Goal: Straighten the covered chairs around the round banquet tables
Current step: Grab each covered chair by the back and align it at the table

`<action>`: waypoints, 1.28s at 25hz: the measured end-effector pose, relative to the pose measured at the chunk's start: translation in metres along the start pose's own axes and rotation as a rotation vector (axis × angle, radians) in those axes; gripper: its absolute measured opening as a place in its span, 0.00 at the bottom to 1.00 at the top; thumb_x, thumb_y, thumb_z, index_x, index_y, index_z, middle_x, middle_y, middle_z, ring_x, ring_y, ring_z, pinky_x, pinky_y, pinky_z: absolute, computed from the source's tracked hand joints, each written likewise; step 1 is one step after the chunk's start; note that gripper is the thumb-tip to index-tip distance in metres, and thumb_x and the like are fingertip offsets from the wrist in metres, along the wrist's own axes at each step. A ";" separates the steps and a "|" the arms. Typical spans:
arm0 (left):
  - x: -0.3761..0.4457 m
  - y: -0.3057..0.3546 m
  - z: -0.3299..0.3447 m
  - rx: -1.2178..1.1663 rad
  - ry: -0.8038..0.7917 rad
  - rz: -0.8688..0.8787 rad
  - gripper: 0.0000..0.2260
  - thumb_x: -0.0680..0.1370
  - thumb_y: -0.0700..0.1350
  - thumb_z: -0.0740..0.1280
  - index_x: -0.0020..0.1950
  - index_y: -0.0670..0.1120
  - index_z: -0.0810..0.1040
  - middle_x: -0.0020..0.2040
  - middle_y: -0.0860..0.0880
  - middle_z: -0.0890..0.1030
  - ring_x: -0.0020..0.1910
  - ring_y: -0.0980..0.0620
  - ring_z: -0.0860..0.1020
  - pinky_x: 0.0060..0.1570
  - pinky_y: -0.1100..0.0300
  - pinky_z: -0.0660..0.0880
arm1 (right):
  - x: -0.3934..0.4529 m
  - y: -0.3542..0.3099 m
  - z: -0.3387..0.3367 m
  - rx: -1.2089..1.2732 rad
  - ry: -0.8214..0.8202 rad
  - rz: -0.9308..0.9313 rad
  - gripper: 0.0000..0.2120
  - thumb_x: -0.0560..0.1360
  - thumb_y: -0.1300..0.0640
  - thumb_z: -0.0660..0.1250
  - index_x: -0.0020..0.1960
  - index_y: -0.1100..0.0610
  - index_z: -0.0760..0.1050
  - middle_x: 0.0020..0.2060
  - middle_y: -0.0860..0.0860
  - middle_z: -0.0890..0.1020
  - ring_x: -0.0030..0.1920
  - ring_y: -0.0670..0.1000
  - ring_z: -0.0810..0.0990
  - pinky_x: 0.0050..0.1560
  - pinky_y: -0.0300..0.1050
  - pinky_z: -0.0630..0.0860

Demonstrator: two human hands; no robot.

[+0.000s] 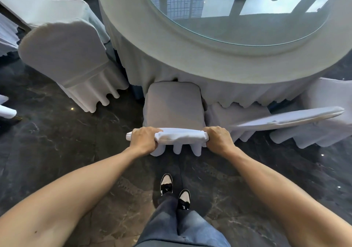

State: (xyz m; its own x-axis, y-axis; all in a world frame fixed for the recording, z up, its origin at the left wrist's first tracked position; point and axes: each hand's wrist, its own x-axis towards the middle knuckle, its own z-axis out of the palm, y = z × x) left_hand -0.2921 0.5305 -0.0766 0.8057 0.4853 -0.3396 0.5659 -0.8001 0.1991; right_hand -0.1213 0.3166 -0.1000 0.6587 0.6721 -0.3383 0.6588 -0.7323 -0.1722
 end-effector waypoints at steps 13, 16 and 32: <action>-0.011 -0.011 -0.004 -0.064 0.027 -0.015 0.15 0.70 0.43 0.67 0.51 0.58 0.84 0.44 0.48 0.85 0.46 0.42 0.82 0.40 0.57 0.64 | 0.000 -0.014 0.006 0.021 0.039 -0.040 0.06 0.65 0.58 0.67 0.40 0.50 0.79 0.37 0.49 0.83 0.40 0.55 0.82 0.36 0.44 0.70; 0.020 -0.004 -0.010 -0.142 -0.003 -0.039 0.23 0.69 0.38 0.66 0.57 0.61 0.83 0.51 0.49 0.85 0.52 0.42 0.80 0.52 0.54 0.67 | 0.032 -0.006 -0.007 0.024 0.039 0.023 0.09 0.64 0.59 0.67 0.43 0.49 0.80 0.39 0.49 0.84 0.42 0.56 0.82 0.37 0.44 0.70; 0.082 0.002 -0.025 -0.051 -0.140 0.075 0.21 0.70 0.40 0.67 0.61 0.55 0.79 0.56 0.49 0.82 0.56 0.43 0.78 0.54 0.50 0.66 | 0.065 0.006 -0.032 0.202 -0.100 0.096 0.22 0.61 0.60 0.61 0.50 0.40 0.77 0.42 0.43 0.82 0.41 0.49 0.80 0.36 0.50 0.80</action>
State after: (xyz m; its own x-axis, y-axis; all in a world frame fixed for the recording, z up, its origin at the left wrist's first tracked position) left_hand -0.2207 0.5778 -0.0816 0.8158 0.3684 -0.4457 0.5161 -0.8115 0.2741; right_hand -0.0628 0.3597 -0.0940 0.6685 0.5918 -0.4504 0.5024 -0.8059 -0.3134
